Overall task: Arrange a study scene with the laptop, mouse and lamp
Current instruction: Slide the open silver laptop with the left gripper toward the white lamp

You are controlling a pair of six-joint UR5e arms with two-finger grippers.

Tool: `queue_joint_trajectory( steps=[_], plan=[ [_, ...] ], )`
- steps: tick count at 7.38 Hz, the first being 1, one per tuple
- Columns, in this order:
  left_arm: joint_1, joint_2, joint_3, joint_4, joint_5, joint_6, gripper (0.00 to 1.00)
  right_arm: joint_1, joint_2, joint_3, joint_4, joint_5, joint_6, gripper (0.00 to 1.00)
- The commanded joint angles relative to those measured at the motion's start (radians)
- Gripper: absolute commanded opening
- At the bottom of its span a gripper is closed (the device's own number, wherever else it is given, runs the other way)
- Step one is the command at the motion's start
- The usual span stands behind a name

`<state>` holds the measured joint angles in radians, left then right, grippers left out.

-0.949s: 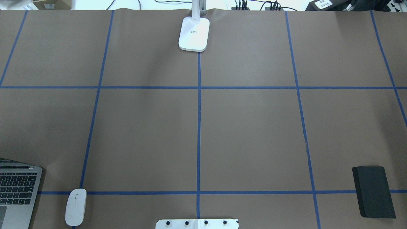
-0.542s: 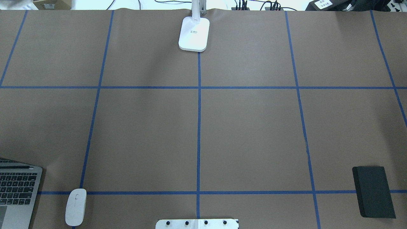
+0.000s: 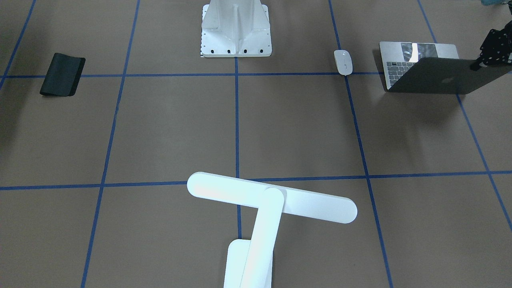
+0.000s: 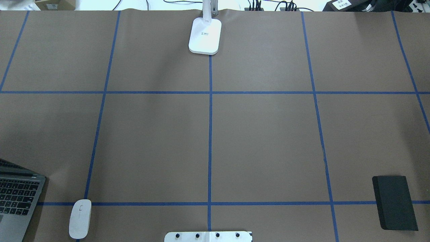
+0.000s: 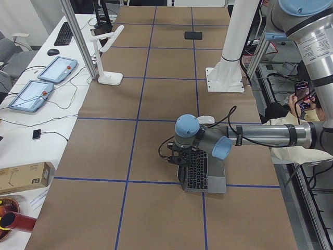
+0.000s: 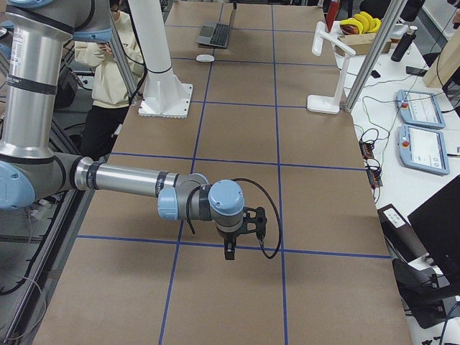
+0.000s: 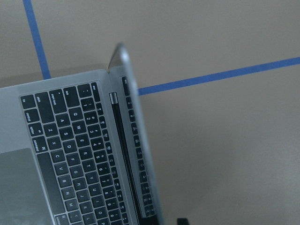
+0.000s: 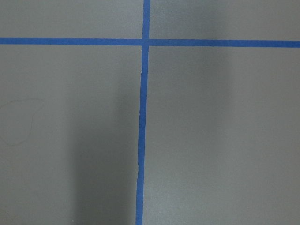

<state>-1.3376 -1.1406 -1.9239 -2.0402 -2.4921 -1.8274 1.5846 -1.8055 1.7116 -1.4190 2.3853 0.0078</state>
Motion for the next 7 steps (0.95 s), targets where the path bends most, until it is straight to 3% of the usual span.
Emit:
queue_joint_trajectory(
  steps=[1,3,4,7],
  plan=[
    [0.000,-0.011,-0.006,0.003,-0.011,0.003,0.00,0.000,-0.001,0.000,0.000,0.000,0.000,1.00],
    [0.000,-0.069,0.003,0.027,-0.156,0.002,0.00,0.002,-0.005,0.006,-0.001,0.000,0.000,1.00],
    [-0.003,-0.111,-0.001,0.061,-0.183,-0.003,0.00,0.002,-0.006,0.006,-0.003,0.000,0.000,1.00],
    [-0.014,-0.386,-0.004,0.303,-0.186,-0.102,0.00,0.002,-0.027,0.006,-0.011,0.009,0.000,1.00]
  ],
)
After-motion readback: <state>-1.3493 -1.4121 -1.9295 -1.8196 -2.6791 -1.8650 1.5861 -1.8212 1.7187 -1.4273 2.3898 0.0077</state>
